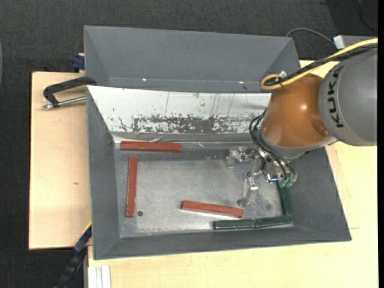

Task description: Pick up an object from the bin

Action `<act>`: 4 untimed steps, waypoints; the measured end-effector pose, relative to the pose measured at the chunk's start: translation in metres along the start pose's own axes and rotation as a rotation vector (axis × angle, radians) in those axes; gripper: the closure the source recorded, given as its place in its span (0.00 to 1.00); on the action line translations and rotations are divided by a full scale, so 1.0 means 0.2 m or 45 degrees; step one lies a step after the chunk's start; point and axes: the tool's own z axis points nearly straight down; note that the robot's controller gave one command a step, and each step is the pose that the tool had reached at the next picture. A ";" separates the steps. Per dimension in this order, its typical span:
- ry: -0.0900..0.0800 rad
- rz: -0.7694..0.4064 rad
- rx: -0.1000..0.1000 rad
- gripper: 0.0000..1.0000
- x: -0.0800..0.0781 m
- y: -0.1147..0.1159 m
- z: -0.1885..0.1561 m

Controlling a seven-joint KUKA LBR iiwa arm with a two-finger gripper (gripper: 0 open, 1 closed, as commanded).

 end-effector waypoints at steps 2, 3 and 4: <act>-0.021 0.161 0.002 0.00 0.02 -0.13 -0.36; -0.006 -0.226 0.000 0.00 0.07 -0.07 -0.15; -0.007 -0.238 0.001 0.00 0.13 0.08 0.06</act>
Offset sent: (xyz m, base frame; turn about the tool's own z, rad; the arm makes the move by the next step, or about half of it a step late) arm -0.0499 -0.0393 0.0175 -0.2929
